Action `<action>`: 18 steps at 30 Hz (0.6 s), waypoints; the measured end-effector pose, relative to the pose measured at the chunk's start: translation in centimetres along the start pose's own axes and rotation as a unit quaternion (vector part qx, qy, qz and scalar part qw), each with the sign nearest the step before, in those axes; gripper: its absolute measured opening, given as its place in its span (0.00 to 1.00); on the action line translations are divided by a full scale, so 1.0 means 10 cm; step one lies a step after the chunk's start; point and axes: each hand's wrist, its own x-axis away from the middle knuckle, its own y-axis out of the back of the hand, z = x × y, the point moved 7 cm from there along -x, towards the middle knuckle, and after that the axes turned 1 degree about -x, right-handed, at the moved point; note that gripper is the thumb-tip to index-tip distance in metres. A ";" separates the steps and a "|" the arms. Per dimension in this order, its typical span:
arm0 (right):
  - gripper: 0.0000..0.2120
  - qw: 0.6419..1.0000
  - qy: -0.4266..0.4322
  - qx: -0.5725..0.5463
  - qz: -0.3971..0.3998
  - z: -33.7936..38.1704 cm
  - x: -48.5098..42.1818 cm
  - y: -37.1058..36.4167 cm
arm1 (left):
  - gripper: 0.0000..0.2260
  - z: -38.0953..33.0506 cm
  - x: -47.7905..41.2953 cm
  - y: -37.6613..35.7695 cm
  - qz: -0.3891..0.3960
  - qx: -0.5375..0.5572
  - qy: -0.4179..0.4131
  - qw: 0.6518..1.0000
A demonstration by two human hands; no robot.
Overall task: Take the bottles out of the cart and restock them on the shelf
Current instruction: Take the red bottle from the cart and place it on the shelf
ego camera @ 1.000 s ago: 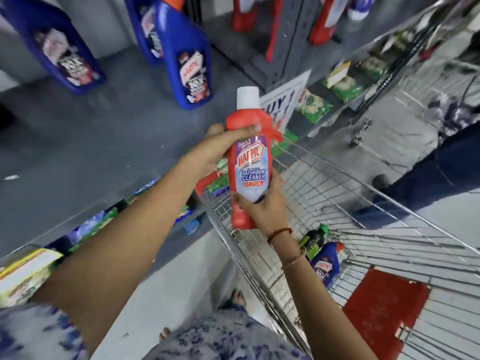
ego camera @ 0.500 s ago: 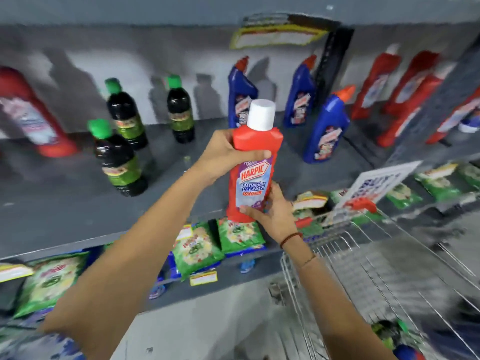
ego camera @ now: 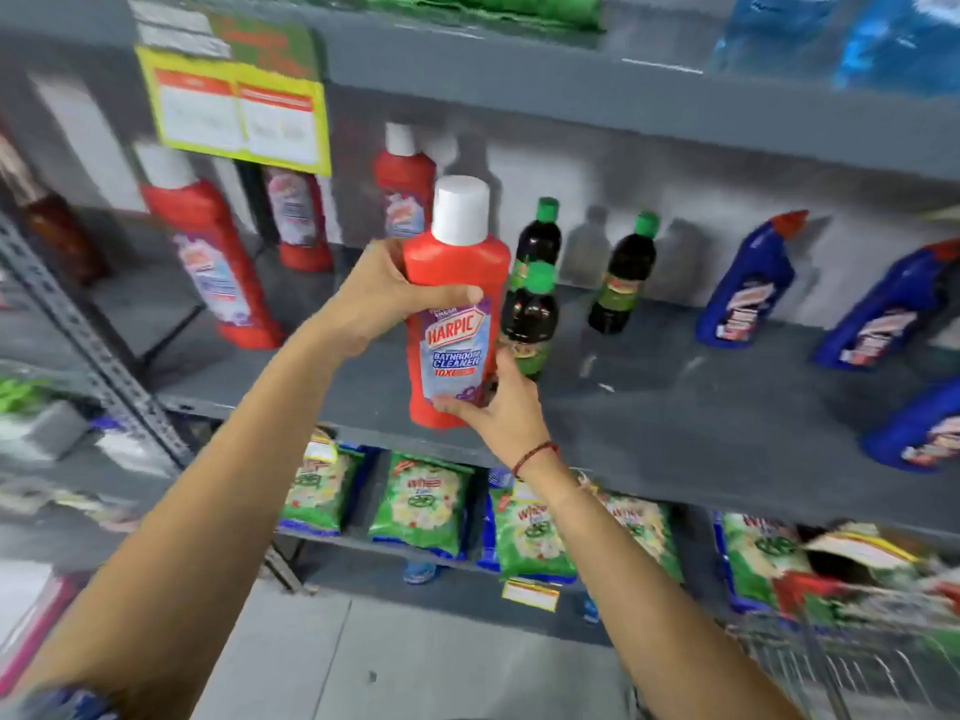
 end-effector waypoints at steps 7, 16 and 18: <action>0.32 0.998 0.027 0.057 0.014 0.34 -0.57 -0.69 | 0.14 0.19 -0.10 0.81 -0.022 -0.014 0.009 1.000; 0.34 0.998 -0.012 0.042 0.043 0.18 -0.96 -1.01 | 0.16 0.59 -0.48 1.06 -0.023 -0.016 0.046 0.999; 0.33 0.999 -0.021 0.033 0.038 0.14 -0.98 -1.03 | 0.16 0.61 -0.57 1.05 -0.016 -0.010 0.037 0.999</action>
